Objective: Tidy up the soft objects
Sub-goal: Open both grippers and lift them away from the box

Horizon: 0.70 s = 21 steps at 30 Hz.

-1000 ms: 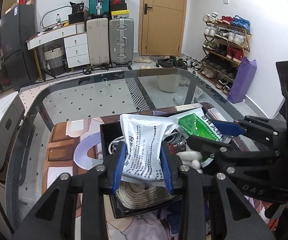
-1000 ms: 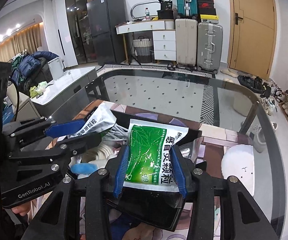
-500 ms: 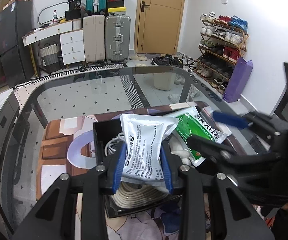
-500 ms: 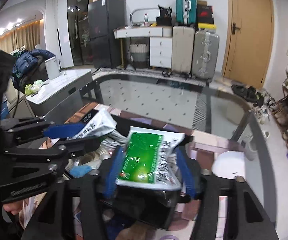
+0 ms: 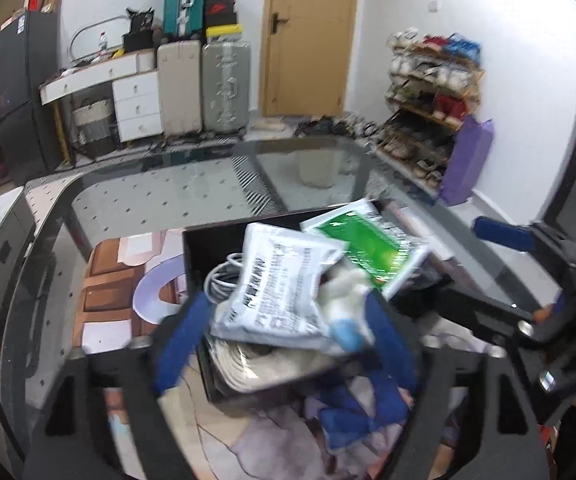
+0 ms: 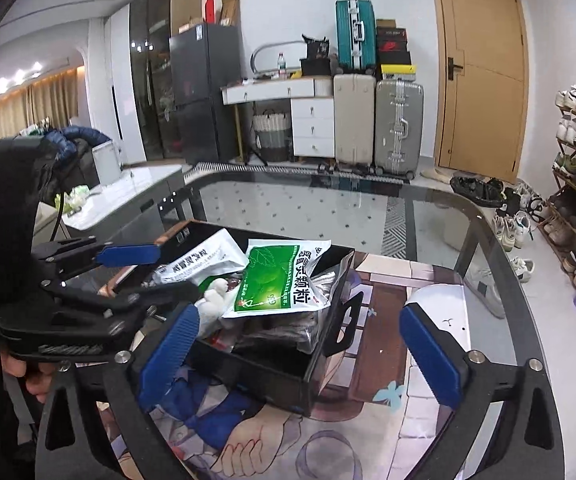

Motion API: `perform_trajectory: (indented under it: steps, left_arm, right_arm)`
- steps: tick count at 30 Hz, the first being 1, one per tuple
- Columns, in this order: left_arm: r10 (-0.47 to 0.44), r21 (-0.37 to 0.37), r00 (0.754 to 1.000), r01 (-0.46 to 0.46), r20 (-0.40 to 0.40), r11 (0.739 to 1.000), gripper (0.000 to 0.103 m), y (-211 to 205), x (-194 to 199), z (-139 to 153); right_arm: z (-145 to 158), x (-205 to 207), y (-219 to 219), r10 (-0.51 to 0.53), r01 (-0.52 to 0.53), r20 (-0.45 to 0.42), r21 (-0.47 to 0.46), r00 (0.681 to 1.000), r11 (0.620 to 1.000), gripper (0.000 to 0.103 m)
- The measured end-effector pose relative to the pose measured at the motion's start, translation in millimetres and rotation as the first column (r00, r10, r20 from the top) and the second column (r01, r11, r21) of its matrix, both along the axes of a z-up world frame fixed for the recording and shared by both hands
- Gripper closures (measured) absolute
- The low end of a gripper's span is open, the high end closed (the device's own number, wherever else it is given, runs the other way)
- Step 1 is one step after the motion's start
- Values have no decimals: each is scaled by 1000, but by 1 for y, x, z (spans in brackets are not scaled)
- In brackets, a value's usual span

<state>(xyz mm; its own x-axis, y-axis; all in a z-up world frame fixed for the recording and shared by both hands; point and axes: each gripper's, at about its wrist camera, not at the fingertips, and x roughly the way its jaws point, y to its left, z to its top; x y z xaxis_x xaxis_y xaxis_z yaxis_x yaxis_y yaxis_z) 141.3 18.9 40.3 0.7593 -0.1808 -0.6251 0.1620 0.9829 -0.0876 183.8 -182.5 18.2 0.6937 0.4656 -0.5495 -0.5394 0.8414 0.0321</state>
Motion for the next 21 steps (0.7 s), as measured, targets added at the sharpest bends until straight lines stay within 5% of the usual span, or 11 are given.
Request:
perform_trajectory:
  steps: [2,21]
  left_arm:
    - [31,25,999,-32,39,999,0,0,-13,4]
    - [190,-13,971,-190,142,982,0,29,-55,-12]
  right_arm:
    - [1,-6,-5,-1,1,8,19,1000,1000,1]
    - [0,-55,-10,11,-19,132,61,991,998,0]
